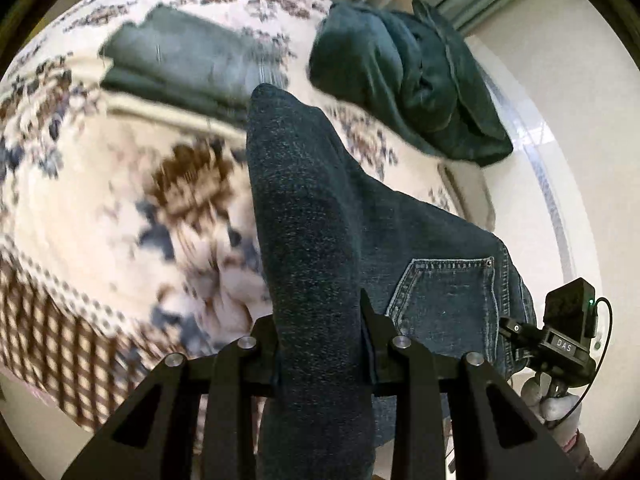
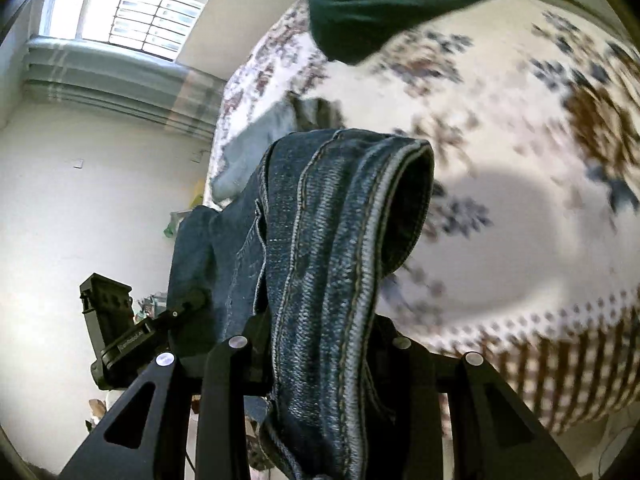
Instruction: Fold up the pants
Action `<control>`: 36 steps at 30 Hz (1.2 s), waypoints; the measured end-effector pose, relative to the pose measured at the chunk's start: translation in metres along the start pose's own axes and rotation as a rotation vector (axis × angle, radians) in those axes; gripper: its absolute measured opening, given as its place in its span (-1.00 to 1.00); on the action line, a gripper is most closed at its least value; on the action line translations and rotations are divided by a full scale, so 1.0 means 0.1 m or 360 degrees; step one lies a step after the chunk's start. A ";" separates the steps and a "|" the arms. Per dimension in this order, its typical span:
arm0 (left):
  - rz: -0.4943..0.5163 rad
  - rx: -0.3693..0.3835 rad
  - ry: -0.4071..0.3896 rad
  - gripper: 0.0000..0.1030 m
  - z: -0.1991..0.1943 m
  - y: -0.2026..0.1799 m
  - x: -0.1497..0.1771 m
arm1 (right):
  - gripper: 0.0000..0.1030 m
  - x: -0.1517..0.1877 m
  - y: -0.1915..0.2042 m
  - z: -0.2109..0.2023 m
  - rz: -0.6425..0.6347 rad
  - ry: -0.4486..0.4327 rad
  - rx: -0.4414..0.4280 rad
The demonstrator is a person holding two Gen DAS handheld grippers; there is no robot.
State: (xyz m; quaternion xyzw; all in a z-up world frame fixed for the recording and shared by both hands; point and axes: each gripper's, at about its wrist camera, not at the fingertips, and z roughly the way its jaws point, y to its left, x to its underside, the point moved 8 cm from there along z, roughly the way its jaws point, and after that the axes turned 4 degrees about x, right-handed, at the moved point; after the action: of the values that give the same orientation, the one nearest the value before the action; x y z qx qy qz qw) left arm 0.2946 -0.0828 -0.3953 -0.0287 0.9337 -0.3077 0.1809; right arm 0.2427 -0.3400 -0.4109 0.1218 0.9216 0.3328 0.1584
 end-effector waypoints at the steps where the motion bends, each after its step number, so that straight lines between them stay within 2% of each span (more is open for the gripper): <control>1: 0.0002 0.0005 -0.0012 -0.50 -0.06 0.04 -0.14 | -0.32 -0.10 0.14 0.06 -0.0011 -0.0009 0.0008; 5: 0.0006 0.0039 -0.0033 -0.50 -0.22 0.30 -0.70 | -0.32 -0.54 0.74 0.39 -0.0013 -0.0049 0.0021; 7: 0.0015 0.0065 -0.0037 -0.50 -0.27 0.51 -1.13 | -0.32 -0.74 0.99 0.56 -0.0013 -0.0070 0.0017; 11: 0.0042 0.0080 -0.0057 -0.50 -0.28 0.92 -1.90 | -0.32 -1.32 1.51 1.20 -0.0002 -0.0112 0.0010; 17: 0.0041 0.0053 -0.0096 -0.50 -0.17 1.55 -2.86 | -0.32 -2.09 1.96 2.20 0.0013 -0.0127 -0.0068; 21: 0.0001 0.0033 -0.0097 -0.50 0.05 1.99 -3.32 | -0.32 -2.45 1.98 2.82 0.0034 -0.0102 -0.0091; 26: -0.0038 -0.0006 0.0003 -0.50 0.52 2.55 -3.62 | -0.27 -2.69 1.68 3.57 0.0111 0.0038 -0.0064; 28: -0.0052 -0.0072 0.0074 -0.48 0.70 2.75 -3.63 | -0.08 -2.71 1.45 3.83 0.0170 0.0124 0.0028; 31: -0.0039 -0.0155 0.0136 -0.31 0.86 2.99 -3.56 | 0.21 -2.72 1.33 3.88 0.0179 0.0154 0.0086; 35: 0.0004 -0.0167 0.0107 -0.15 0.77 3.02 -3.45 | 0.20 -2.73 1.32 3.74 0.0056 0.0089 0.0294; 36: 0.0003 -0.0173 0.0101 -0.13 0.75 3.03 -3.43 | 0.21 -2.73 1.28 3.71 0.0031 0.0080 0.0387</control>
State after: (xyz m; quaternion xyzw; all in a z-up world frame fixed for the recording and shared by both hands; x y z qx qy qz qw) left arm 0.6586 0.1769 -0.5189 -0.0277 0.9544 -0.2570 0.1496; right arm 0.6477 -0.1209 -0.5399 0.1406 0.9576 0.2232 0.1159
